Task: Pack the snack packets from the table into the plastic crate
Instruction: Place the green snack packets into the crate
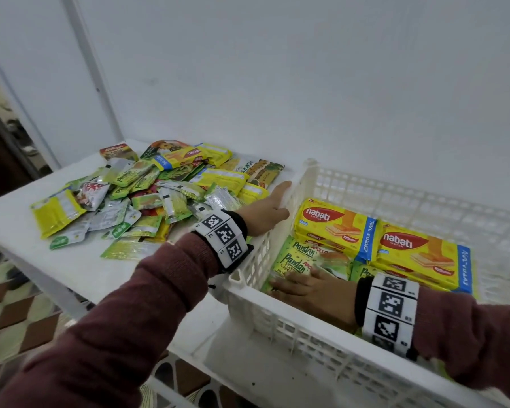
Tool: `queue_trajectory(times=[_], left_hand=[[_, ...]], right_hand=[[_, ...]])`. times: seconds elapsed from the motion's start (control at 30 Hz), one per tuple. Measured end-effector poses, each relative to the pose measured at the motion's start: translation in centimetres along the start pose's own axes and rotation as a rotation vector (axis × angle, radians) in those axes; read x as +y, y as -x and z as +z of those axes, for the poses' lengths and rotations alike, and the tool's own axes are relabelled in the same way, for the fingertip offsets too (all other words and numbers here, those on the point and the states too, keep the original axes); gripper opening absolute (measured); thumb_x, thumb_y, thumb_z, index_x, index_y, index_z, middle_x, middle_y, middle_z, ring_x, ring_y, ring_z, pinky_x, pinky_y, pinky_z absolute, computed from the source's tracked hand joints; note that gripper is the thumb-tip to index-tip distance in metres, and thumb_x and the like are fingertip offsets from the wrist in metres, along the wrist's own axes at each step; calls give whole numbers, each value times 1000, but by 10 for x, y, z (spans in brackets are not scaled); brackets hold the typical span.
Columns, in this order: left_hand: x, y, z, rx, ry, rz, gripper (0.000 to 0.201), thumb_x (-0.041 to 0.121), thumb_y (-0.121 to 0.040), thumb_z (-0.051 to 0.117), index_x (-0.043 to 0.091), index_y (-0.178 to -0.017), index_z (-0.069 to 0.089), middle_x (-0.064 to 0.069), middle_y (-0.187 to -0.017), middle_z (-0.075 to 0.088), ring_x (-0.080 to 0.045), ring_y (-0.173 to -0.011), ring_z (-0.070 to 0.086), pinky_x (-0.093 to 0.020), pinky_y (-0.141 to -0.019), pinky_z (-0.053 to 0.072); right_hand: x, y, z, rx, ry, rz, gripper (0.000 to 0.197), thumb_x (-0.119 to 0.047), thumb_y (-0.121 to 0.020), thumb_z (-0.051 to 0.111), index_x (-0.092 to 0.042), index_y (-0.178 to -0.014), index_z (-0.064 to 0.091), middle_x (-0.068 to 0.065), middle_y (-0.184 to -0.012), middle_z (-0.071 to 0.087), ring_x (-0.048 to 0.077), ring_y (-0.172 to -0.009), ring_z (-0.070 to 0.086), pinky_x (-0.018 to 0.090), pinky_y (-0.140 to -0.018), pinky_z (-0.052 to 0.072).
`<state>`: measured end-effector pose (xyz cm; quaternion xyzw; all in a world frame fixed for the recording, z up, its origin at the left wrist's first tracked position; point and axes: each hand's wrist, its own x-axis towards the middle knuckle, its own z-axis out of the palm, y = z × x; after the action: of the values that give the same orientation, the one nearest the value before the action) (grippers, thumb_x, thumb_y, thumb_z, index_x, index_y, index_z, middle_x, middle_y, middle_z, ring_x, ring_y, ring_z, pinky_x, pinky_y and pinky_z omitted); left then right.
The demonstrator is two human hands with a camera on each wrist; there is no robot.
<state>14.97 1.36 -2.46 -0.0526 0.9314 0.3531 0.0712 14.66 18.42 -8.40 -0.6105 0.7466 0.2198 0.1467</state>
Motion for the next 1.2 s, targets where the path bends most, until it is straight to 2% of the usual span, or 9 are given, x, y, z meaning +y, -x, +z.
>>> queue_trajectory(times=[0.13,0.3,0.37,0.5,0.67,0.77,0.87,1.0,1.2], left_hand=[[-2,1,1,9,22,2,61,21,-99,37,24,-149,3,-14,-115,49,-20,-97,50,-28,-75,42],[-1,9,-4,31,-24,26,59,37,-98,39,21,-149,14,-15,-146,37,-25,-132,39,-32,-105,31],[-1,17,-15,46,-34,49,53,38,-98,37,17,-145,27,-12,-140,44,-25,-125,47,-28,-98,35],[-16,30,-66,172,-116,137,40,31,-96,46,11,-130,49,-10,-126,55,-23,-112,53,-18,-80,32],[-62,38,-145,255,-309,134,41,17,-91,56,16,-131,49,-4,-128,53,-12,-94,47,-18,-74,34],[-98,34,-177,212,-425,86,49,15,-87,60,17,-134,46,-4,-135,48,-19,-115,50,-23,-92,37],[-134,21,-192,76,-526,43,64,17,-85,65,15,-142,35,-3,-147,35,-20,-134,36,-29,-105,31],[-173,-2,-185,-131,-598,54,85,12,-81,70,11,-148,17,-7,-156,14,-23,-143,18,-33,-111,22],[-208,-37,-167,-339,-684,43,86,-1,-88,57,13,-149,-1,-13,-157,7,-26,-144,17,-33,-106,28]], right_hand=[[3,-3,6,46,-107,-85,56,-31,-98,21,-20,-150,4,1,-158,-1,19,-146,3,47,-117,15],[9,16,-29,105,-349,-52,52,-18,-99,35,-21,-148,18,-9,-156,7,8,-143,18,18,-114,17],[18,28,-55,92,-366,-14,49,-19,-99,40,-26,-145,24,-19,-149,20,1,-136,27,10,-106,19],[33,41,-113,96,-331,142,41,-22,-98,41,-30,-138,39,-11,-133,50,-7,-105,46,4,-86,33],[16,19,-204,225,-300,331,40,-27,-95,49,-28,-134,44,-8,-127,55,10,-106,60,8,-75,32],[10,-27,-246,288,-328,404,43,-30,-92,54,-24,-134,46,-4,-124,58,10,-96,56,13,-76,32],[11,-92,-265,274,-348,523,53,-34,-88,60,-15,-136,45,4,-124,60,17,-106,56,24,-93,39],[23,-176,-239,171,-284,686,67,-43,-76,71,-1,-127,54,15,-124,60,29,-113,58,34,-93,48],[23,-217,-166,37,-295,871,54,-39,-71,75,-14,-116,59,7,-117,63,25,-104,62,33,-87,52]])
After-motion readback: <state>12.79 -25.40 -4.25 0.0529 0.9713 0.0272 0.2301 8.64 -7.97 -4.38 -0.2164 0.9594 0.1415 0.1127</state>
